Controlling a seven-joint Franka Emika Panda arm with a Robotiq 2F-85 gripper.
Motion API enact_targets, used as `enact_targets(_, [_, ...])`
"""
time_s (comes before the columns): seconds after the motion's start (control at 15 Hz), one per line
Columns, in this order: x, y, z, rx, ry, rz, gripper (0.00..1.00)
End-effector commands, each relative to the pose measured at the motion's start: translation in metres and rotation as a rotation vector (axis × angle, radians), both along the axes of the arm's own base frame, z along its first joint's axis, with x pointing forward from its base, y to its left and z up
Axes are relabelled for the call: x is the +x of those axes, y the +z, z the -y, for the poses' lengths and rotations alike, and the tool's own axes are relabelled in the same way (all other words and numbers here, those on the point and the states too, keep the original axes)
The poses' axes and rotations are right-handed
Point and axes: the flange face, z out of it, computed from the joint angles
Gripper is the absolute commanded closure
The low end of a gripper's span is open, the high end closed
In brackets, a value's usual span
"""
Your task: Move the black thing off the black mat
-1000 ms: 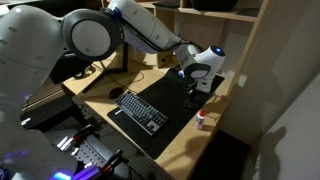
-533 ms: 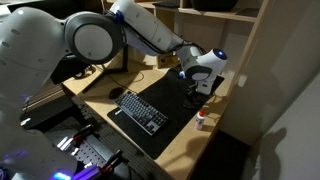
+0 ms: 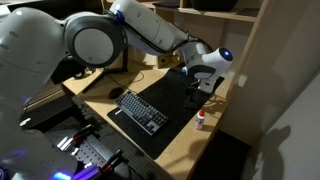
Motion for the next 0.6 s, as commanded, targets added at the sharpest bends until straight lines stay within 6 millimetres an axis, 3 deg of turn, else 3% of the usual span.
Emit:
enact_targets(0.0, [0.0026,0.0023,-0.0058,0.056,0.046,0.022,0.25])
enact_targets(0.53, [0.0,-0.002,-0.0081,0.086,0.066,-0.011,0.8])
